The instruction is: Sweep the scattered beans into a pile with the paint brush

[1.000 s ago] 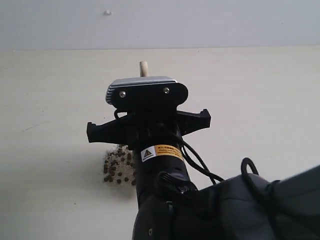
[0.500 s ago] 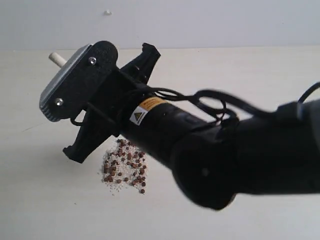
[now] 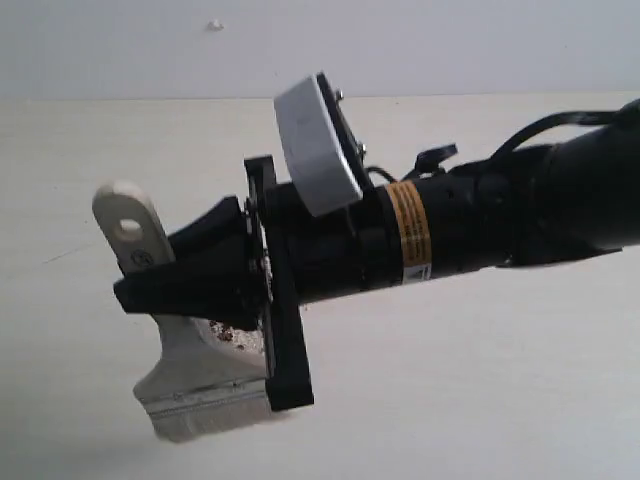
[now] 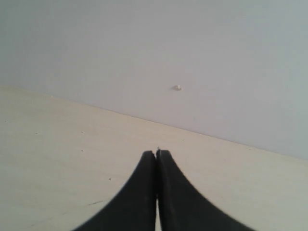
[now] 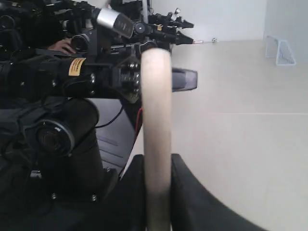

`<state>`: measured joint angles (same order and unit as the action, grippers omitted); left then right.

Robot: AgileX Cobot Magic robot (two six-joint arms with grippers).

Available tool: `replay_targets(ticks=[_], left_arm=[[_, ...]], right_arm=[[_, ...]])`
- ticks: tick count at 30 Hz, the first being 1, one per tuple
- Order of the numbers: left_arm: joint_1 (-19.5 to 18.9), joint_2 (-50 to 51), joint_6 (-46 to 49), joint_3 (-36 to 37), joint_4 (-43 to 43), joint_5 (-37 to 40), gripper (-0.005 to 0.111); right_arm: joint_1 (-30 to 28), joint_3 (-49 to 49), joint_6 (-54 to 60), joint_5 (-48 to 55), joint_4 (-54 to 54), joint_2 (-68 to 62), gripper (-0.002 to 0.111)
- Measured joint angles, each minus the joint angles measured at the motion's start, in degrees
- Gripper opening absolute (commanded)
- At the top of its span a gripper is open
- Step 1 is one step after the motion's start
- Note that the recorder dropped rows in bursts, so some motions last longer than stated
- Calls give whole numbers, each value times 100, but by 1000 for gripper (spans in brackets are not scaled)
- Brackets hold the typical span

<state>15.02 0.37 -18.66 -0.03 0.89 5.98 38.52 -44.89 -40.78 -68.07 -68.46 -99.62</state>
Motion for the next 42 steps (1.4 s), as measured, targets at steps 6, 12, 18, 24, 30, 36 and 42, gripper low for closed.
replay_targets(ticks=[6,12,18,24,30,36,42], left_arm=[[0,0,0,0,0,0,0],[0,0,0,0,0,0,0],[0,0,0,0,0,0,0],[0,0,0,0,0,0,0],[0,0,0,0,0,0,0],[0,0,0,0,0,0,0],[0,0,0,0,0,0,0]], right_arm=[[0,487,590,-98,1078,-1016,0],[-56,462,762,-164,1645,-1315,0],[-310,177,778,-168,1657,-1509,0],[-438,-249,800,-4,1668,-1537,0],[-438,-577,763,318,1676,-1635,0],[-438,-744,688,465,1681,-1635,0],[-452,-758,-28,338,1225,-1454,0]])
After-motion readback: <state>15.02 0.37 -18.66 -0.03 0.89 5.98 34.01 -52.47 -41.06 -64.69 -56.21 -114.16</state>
